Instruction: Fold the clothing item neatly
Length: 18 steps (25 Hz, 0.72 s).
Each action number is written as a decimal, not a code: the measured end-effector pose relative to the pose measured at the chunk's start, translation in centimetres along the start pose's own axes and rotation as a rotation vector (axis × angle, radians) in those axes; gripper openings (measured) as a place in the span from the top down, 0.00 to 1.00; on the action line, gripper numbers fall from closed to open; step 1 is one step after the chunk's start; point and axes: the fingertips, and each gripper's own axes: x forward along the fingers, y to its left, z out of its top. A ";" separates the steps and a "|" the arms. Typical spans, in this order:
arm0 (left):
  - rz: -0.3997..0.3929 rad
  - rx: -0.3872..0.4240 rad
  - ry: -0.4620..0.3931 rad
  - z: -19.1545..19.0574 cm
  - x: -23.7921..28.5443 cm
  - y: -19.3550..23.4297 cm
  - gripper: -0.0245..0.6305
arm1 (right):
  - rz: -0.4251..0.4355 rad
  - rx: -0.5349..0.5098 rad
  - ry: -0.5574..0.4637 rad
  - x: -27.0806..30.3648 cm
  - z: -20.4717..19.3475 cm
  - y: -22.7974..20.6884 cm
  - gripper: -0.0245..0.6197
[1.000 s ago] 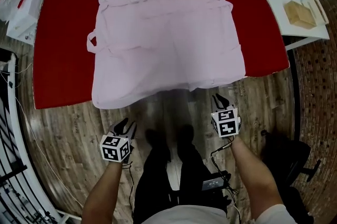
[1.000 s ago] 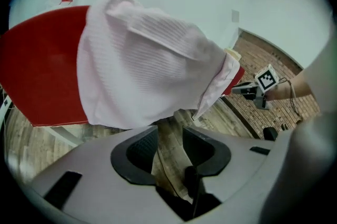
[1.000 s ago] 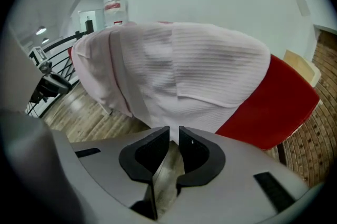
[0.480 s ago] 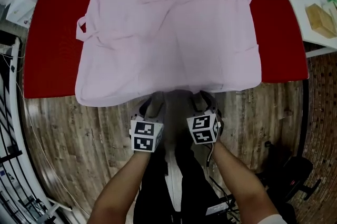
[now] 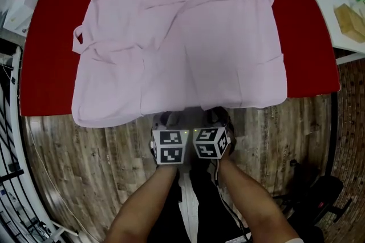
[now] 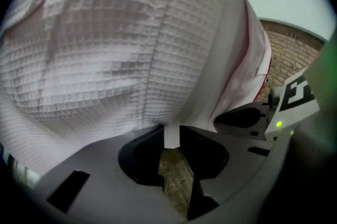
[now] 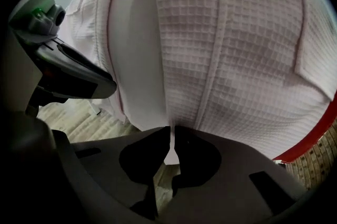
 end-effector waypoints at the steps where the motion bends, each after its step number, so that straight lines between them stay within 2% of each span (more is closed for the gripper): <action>1: 0.006 0.002 0.001 0.2 0.1 0.1 0.86 | -0.001 0.008 0.004 0.1 0.0 -0.2 0.91; 4: 0.001 0.001 -0.008 0.6 0.0 0.1 0.95 | 0.022 0.039 0.007 0.1 0.1 -0.3 0.93; 8: -0.050 0.015 -0.023 0.5 -0.4 -0.8 0.96 | 0.068 0.070 -0.002 -0.3 0.0 0.5 0.94; 12: -0.128 0.055 -0.031 0.3 -0.9 -2.4 0.96 | 0.124 0.048 -0.022 -0.8 0.2 2.2 0.94; 15: -0.145 0.084 -0.017 -0.5 -1.4 -2.9 0.96 | 0.097 0.037 -0.026 -1.1 -0.1 2.4 0.94; 18: -0.137 0.053 0.002 -1.3 -1.8 -2.6 0.96 | 0.048 0.073 -0.014 -0.9 -1.0 1.7 0.93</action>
